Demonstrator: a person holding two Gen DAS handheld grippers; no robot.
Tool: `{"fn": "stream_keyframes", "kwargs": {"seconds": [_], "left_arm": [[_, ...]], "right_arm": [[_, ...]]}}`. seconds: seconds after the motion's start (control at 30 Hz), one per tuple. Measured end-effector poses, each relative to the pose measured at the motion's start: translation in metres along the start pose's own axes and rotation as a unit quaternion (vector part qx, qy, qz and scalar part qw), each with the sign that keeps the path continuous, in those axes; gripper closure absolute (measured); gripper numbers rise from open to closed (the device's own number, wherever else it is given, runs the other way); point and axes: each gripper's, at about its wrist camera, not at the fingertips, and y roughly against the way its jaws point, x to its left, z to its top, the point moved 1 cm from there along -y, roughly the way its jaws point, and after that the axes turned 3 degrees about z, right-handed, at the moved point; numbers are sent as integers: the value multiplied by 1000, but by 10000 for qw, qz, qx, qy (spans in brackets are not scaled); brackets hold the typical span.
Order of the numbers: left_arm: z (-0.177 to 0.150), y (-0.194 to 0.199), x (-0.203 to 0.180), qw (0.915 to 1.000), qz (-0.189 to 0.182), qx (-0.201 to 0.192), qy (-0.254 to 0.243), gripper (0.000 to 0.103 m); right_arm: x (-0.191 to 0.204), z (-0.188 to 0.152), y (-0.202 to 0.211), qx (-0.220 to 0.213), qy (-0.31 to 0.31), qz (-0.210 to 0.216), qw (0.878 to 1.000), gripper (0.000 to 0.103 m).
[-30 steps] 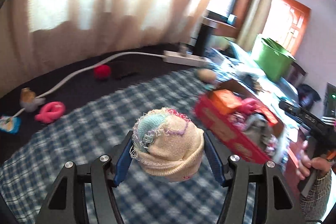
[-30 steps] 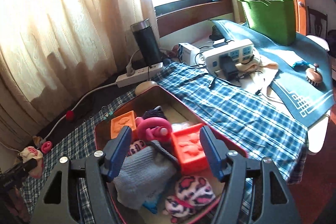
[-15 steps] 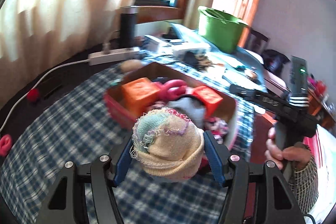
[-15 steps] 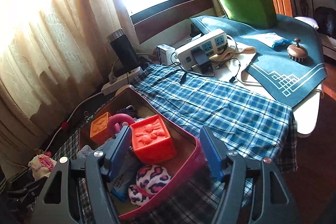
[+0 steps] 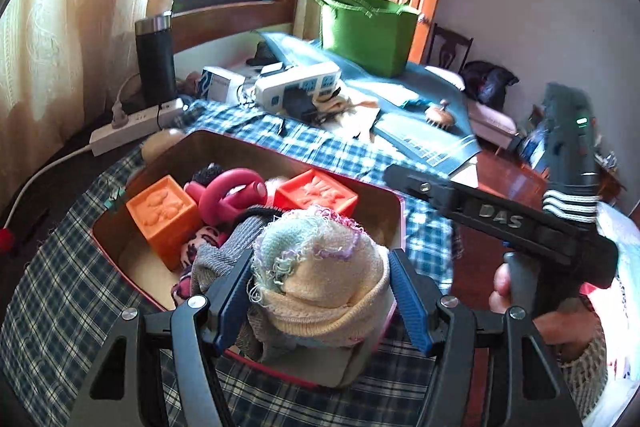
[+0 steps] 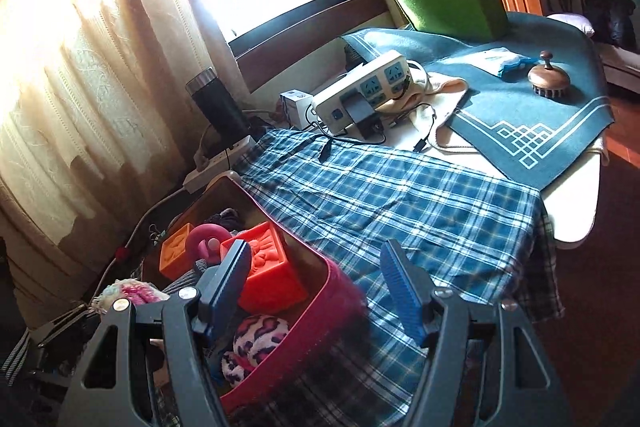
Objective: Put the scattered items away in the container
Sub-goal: 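Carry the cream knit hat over the tray and release it with the left tool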
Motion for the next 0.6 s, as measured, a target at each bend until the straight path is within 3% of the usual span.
{"fn": "stream_keyframes", "kwargs": {"seconds": [0.27, 0.6], "left_arm": [[-6, 12, 18, 9994, -161, -19, 295, 28], [-21, 53, 75, 9936, 200, -255, 1082, 28]], "right_arm": [[9, -3, 0, -26, 203, -49, 9998, 32], [46, -17, 2, 71, 721, 109, 9973, 32]]}}
